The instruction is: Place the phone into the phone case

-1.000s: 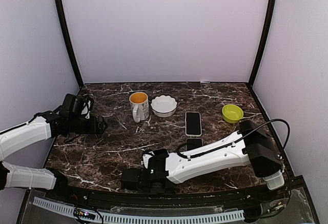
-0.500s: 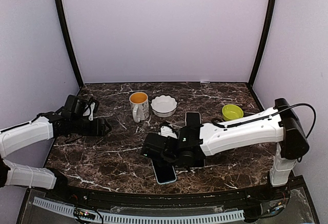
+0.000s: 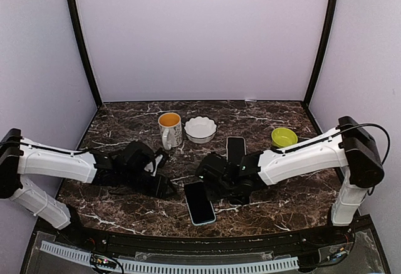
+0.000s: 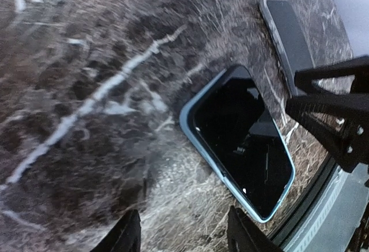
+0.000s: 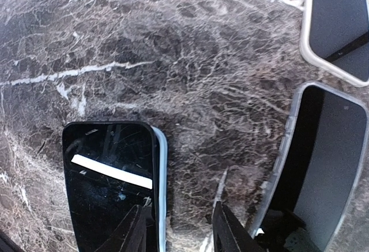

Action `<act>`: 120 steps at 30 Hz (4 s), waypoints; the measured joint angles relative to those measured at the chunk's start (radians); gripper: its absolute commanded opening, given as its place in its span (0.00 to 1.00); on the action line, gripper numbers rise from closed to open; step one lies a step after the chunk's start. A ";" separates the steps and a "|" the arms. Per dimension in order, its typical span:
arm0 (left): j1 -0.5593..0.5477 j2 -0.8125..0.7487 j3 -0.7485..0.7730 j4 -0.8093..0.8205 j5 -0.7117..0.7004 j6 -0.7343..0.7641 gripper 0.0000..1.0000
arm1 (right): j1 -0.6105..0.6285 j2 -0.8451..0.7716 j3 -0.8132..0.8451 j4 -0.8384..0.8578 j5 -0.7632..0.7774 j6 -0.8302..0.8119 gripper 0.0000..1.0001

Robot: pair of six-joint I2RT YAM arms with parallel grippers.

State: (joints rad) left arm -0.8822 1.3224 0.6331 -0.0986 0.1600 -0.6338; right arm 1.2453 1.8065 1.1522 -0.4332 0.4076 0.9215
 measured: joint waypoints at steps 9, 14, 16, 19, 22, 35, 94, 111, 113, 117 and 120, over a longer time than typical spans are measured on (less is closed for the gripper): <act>-0.098 0.303 0.142 0.028 -0.003 -0.060 0.34 | -0.043 -0.006 -0.084 0.094 -0.101 -0.076 0.39; -0.099 0.305 0.114 0.100 0.003 -0.097 0.34 | -0.058 -0.019 -0.096 0.112 -0.150 -0.140 0.39; -0.103 0.322 0.119 0.130 0.003 -0.104 0.34 | -0.061 -0.019 -0.097 0.124 -0.166 -0.165 0.38; -0.120 0.362 0.152 0.156 -0.013 -0.104 0.33 | -0.068 -0.019 -0.098 0.139 -0.181 -0.196 0.36; -0.142 0.391 0.175 0.177 -0.042 -0.114 0.33 | -0.076 -0.019 -0.099 0.129 -0.182 -0.213 0.33; -0.230 0.418 0.228 0.129 -0.141 -0.171 0.32 | -0.076 -0.132 -0.204 0.074 -0.126 -0.128 0.45; -0.291 0.246 0.140 0.063 -0.208 -0.058 0.34 | -0.014 -0.097 -0.185 0.046 -0.202 -0.102 0.46; -0.317 0.393 0.216 0.064 -0.206 0.021 0.30 | -0.027 -0.019 -0.085 0.031 -0.221 -0.174 0.49; -0.317 0.393 0.216 0.065 -0.204 0.024 0.30 | -0.029 -0.019 -0.084 0.028 -0.224 -0.181 0.50; -0.323 0.392 0.215 0.068 -0.198 0.043 0.30 | -0.034 -0.034 -0.105 0.043 -0.224 -0.185 0.51; -0.340 0.396 0.218 0.075 -0.182 0.061 0.29 | -0.047 -0.066 -0.146 0.062 -0.220 -0.184 0.52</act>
State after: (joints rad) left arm -1.2224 1.7187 0.8509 -0.0238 -0.0223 -0.5728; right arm 1.1988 1.7401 1.0058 -0.3710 0.1879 0.7376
